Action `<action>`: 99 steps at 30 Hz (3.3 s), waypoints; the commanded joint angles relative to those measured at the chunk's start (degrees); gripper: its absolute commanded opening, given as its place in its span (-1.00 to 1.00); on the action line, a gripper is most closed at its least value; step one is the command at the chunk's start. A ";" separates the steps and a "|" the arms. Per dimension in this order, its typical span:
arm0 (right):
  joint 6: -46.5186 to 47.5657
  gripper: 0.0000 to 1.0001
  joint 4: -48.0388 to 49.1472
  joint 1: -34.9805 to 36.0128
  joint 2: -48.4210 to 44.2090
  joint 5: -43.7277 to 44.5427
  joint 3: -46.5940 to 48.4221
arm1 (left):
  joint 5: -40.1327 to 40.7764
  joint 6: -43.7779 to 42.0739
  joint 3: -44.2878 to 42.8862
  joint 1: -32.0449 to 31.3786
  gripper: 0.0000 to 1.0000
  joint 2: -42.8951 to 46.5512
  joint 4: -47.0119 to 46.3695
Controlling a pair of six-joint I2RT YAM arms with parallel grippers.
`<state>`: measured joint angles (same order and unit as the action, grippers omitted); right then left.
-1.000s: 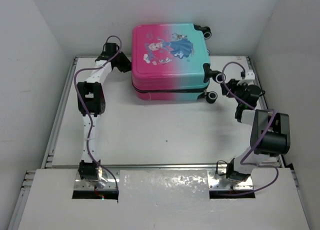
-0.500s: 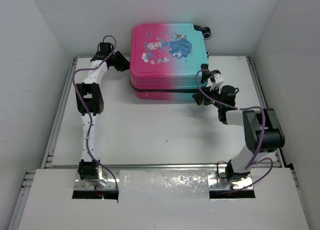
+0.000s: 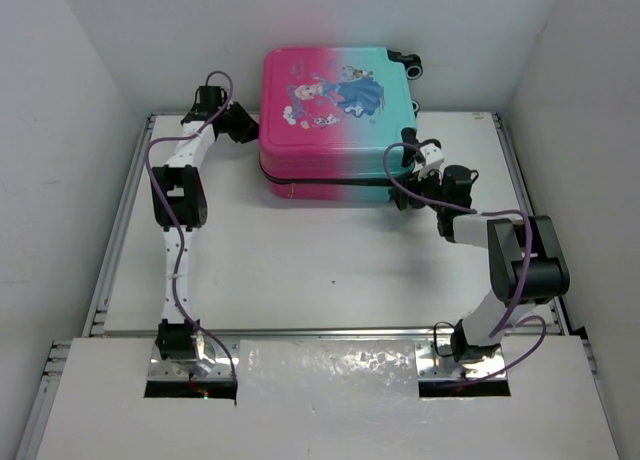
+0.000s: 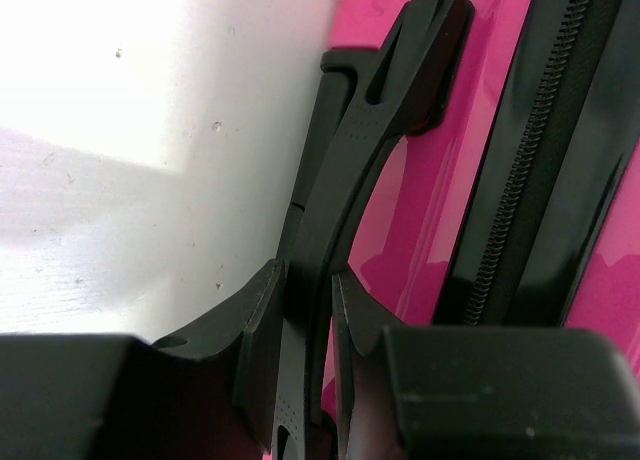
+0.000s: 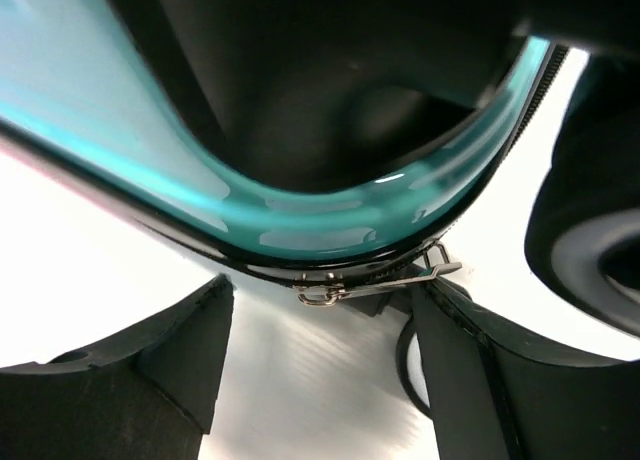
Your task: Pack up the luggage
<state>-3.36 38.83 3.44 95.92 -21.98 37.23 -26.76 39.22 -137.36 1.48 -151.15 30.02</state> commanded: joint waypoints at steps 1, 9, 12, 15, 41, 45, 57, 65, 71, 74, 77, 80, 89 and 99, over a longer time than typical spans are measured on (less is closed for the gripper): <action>7.39 0.38 -0.76 -0.89 -1.79 -6.40 4.42 | 10.33 -0.29 0.69 3.10 -1.00 0.07 -7.52; 12.93 0.33 -13.13 -2.56 -0.90 -14.85 9.61 | 9.71 -0.72 1.31 3.10 -1.00 0.42 -7.78; 17.06 0.50 -22.44 -2.39 -4.58 -13.27 9.79 | 9.45 -0.73 1.48 3.10 -1.00 0.33 -7.87; 17.60 0.50 -22.49 -2.30 -8.45 -8.88 6.47 | 9.10 -0.64 2.36 3.18 -1.00 0.51 -8.31; 15.14 -0.51 -12.82 -3.18 2.17 -9.66 13.40 | 8.74 -1.43 4.56 2.74 -1.00 2.27 -8.84; 11.54 -1.00 -6.41 -3.27 0.15 -8.44 9.53 | 8.31 -1.25 4.82 2.74 -1.00 2.00 -9.01; -4.03 -1.00 9.86 -10.56 3.04 2.63 4.60 | 8.13 -0.38 5.35 2.74 -1.00 2.35 -9.72; -4.73 -1.00 10.30 -10.65 1.82 10.90 3.73 | 8.57 -0.11 5.96 2.83 -1.00 3.05 -10.07; 3.61 -1.00 5.56 -10.82 -0.82 8.72 1.97 | 9.27 0.24 6.32 2.48 -1.00 3.32 -9.98; 8.09 -1.00 2.04 -11.18 -1.52 6.86 3.02 | 10.06 0.15 6.23 2.13 -1.00 3.58 -9.81; 9.59 -1.00 3.35 -11.70 -1.44 6.59 3.28 | 10.68 0.15 6.14 1.95 -1.00 3.85 -9.72; 9.33 -1.00 3.98 -12.05 0.49 8.17 5.74 | 11.29 0.15 6.23 1.60 -1.00 4.20 -9.46; 3.19 -1.00 1.07 -12.23 7.17 31.60 14.18 | 12.88 0.15 7.02 1.60 -1.00 4.81 -9.37; 1.68 -1.00 7.12 -12.32 9.02 45.09 13.13 | 13.23 0.24 6.67 1.60 -1.00 4.38 -9.10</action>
<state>-3.03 29.54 -1.96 99.81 -19.97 43.97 -26.74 39.31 -131.11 0.38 -147.94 26.89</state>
